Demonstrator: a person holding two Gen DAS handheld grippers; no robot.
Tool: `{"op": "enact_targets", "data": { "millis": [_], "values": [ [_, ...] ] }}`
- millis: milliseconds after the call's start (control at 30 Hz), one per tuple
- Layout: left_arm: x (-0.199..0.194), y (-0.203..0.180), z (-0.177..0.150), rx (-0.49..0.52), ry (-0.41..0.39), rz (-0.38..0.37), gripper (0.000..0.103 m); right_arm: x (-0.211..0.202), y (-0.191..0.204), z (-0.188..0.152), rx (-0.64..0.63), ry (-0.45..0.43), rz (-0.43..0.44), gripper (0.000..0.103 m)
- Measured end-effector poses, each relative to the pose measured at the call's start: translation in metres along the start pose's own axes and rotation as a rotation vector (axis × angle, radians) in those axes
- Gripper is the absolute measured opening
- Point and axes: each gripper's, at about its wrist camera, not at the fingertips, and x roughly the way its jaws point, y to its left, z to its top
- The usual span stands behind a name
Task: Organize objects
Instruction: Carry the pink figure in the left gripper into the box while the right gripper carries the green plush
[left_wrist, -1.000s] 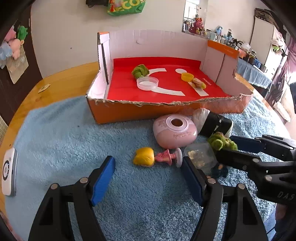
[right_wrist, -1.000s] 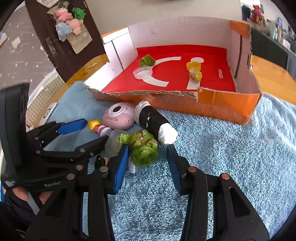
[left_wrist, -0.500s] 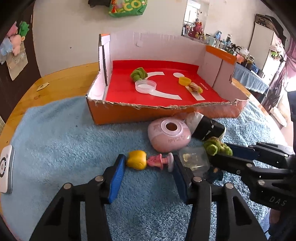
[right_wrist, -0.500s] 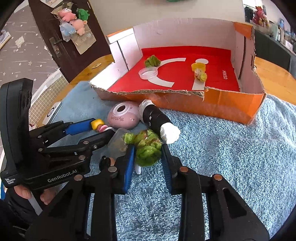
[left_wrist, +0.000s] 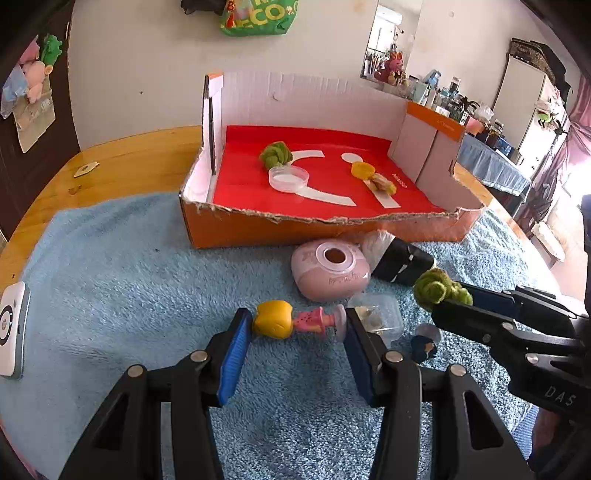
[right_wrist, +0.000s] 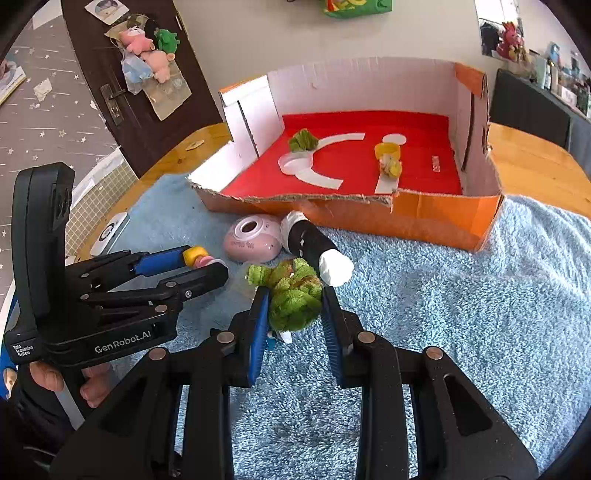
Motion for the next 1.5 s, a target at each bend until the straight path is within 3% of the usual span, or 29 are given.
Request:
{"op": "enact_targets", "data": {
  "millis": [900, 1500],
  "values": [
    [-0.017, -0.009, 0.014, 0.019, -0.059, -0.017, 0.052, -0.015, 0.0, 0.013, 0.0, -0.06, -0.007, 0.026],
    [-0.026, -0.015, 0.041, 0.038, -0.101, -0.027, 0.052, -0.021, -0.004, 0.03, -0.004, -0.078, -0.018, 0.026]
  ]
}}
